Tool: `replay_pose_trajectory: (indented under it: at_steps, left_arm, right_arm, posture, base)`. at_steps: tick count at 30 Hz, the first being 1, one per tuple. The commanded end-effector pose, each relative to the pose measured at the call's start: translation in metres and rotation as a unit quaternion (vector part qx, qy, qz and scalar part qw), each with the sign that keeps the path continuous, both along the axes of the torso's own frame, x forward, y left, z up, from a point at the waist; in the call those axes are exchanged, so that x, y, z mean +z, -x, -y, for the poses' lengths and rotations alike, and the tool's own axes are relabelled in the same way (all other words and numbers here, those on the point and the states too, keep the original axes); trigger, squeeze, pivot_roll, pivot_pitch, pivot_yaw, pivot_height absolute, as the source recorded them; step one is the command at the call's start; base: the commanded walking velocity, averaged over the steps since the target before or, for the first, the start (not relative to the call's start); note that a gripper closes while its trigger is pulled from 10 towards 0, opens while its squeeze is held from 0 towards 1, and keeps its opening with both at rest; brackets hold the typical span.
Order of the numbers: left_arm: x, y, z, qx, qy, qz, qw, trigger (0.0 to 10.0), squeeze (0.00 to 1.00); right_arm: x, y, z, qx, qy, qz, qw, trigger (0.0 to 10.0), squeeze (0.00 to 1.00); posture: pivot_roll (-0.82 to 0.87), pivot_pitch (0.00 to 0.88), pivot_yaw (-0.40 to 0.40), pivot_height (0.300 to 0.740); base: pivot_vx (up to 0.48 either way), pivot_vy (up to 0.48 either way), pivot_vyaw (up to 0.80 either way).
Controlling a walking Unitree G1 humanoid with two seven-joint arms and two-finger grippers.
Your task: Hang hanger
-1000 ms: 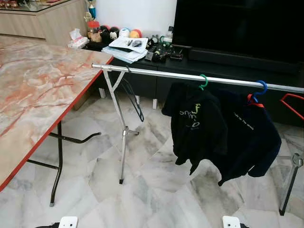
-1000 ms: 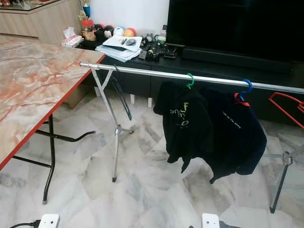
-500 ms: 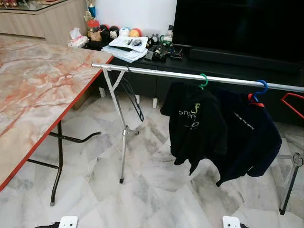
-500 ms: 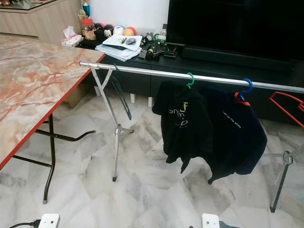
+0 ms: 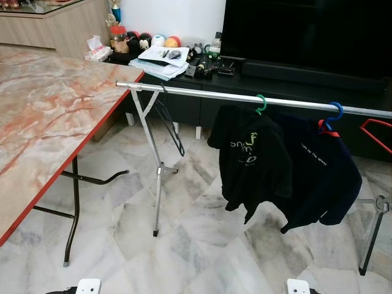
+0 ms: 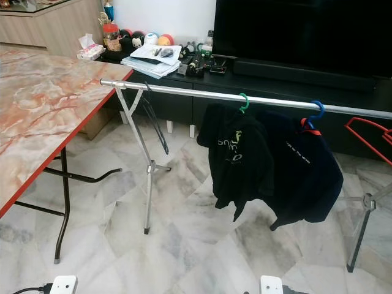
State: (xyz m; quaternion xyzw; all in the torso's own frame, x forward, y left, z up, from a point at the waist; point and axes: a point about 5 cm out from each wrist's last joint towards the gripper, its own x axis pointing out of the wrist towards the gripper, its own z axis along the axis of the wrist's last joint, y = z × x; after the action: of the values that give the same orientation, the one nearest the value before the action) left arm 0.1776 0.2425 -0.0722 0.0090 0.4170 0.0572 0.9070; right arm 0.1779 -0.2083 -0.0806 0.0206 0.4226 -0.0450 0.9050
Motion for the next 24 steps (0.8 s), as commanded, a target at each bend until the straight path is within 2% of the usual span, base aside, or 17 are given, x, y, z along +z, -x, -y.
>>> replay_pose_trajectory:
  at_steps: [1,24]
  left_arm:
    - [-0.0038,0.0075,-0.0005,0.005,0.003,-0.013,1.000,10.0,0.00]
    - [-0.0045,0.0080,0.0012,0.005,0.007,-0.014,1.000,10.0,0.00]
  right_arm:
    - [-0.0016,0.0034,0.0000,-0.001,0.001,-0.005,1.000,10.0,0.00]
    - [-0.0019,0.0033,-0.0014,-0.003,0.000,-0.004,1.000,10.0,0.00]
  posture:
    - [-0.02,0.076,-0.002,0.740]
    - [-0.02,0.085,-0.004,0.740]
  base:
    - [0.000,0.000,0.00]
    - [0.267,0.000,0.00]
